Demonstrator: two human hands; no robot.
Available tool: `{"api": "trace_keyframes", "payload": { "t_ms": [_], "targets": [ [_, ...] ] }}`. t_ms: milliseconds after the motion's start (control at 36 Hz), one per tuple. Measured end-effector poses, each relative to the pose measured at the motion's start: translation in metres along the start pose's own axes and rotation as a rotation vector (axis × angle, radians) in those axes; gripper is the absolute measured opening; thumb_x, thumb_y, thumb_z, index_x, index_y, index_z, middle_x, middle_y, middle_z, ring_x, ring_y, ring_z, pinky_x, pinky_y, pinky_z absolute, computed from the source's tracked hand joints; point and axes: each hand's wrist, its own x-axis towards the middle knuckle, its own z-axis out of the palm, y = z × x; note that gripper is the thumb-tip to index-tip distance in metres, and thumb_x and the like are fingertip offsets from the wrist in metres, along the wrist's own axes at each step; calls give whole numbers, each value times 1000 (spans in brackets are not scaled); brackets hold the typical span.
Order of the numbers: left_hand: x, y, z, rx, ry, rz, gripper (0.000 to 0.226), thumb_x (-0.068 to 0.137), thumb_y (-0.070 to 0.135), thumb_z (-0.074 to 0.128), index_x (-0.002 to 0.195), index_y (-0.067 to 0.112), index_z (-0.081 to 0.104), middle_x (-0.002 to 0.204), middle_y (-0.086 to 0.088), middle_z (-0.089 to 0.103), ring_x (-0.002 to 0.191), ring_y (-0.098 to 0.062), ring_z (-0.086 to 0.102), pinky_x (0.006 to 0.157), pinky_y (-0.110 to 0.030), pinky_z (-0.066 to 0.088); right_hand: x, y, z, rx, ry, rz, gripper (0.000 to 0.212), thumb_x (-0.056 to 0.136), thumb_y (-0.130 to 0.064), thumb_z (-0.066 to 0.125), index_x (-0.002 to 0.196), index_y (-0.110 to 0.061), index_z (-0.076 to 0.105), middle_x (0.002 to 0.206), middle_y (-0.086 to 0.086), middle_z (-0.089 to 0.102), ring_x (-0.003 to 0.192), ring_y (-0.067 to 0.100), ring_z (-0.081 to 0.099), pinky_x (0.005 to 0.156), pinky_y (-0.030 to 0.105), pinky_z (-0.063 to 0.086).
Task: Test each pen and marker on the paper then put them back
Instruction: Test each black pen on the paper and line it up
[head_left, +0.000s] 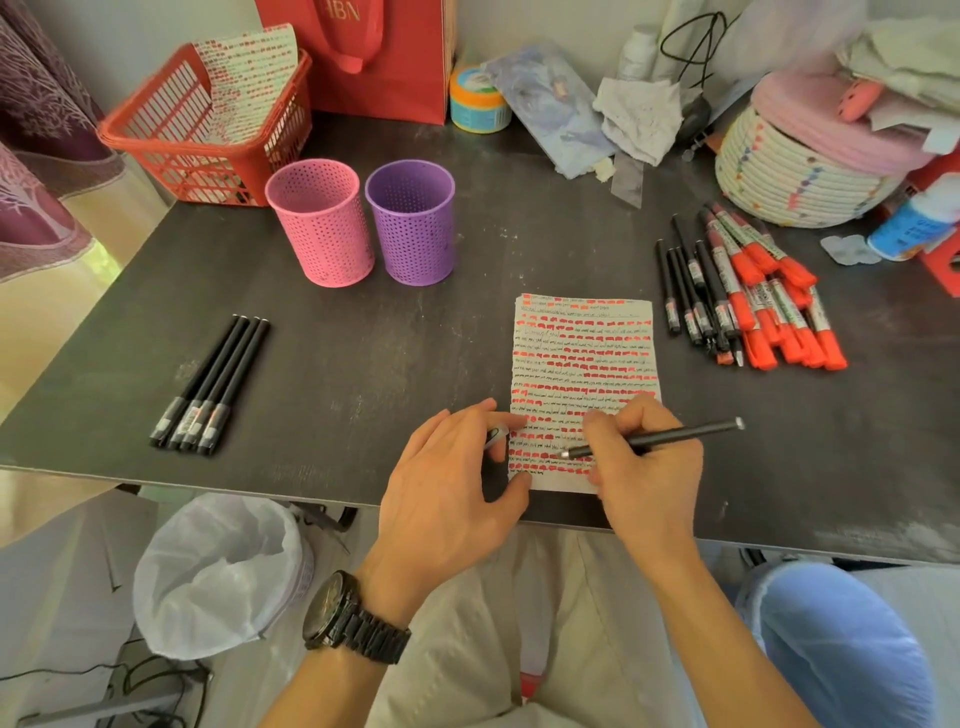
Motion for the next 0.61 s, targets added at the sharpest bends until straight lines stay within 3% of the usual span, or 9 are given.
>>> {"api": "trace_keyframes", "payload": {
  "t_ms": [194,278,333,389,472,528,611],
  "targets": [
    [0,-1,0,6,10,-5,36,85,45,62,119,39,53,94,21,55,135,8,39,119,-24,22,0,-15,-5,231,50,59,32,86,-38,71,68,-15,58,50,0,55,44,7,51,44,18,44],
    [0,2,-7,-144,-33,-54,24,85,46,61,106,41,51,103,20,62,133,10,41,114,-28,35,-6,-26,-11,313,-21,83,27,84,-39,72,77,-14,63,54,4,57,43,13,51,44,21,43],
    [0,5,-17,-447,-78,-144,24,84,43,61,89,24,47,103,19,67,112,-1,59,92,-32,49,-12,-34,-18,444,-113,157,38,76,-48,80,83,-13,67,61,8,60,42,18,51,42,24,42],
    [-6,4,-28,-758,-47,-198,36,81,42,58,80,11,39,75,12,55,73,-12,49,68,-29,41,-23,-38,-27,580,-222,276,55,61,-55,89,86,-10,71,71,13,64,43,20,53,41,25,43],
    [-30,-2,-37,-864,-82,-254,36,84,46,45,69,14,39,63,3,29,61,-16,24,59,-24,28,-45,-32,-43,708,-347,435,50,60,-42,91,91,-7,75,77,20,66,43,23,54,40,26,44],
    [-54,-8,-31,-859,-205,-311,38,86,50,41,66,18,46,62,4,26,58,-16,22,58,-27,24,-64,-24,-53,723,-341,543,25,67,-24,80,85,-8,76,73,23,64,40,23,53,37,26,41],
    [-87,-10,-11,-879,-378,-432,44,87,59,48,81,22,70,60,7,32,55,-9,28,54,-22,26,-92,-7,-59,710,-243,712,9,68,-19,65,70,-14,73,64,22,63,37,21,52,32,24,38]
  ]
}}
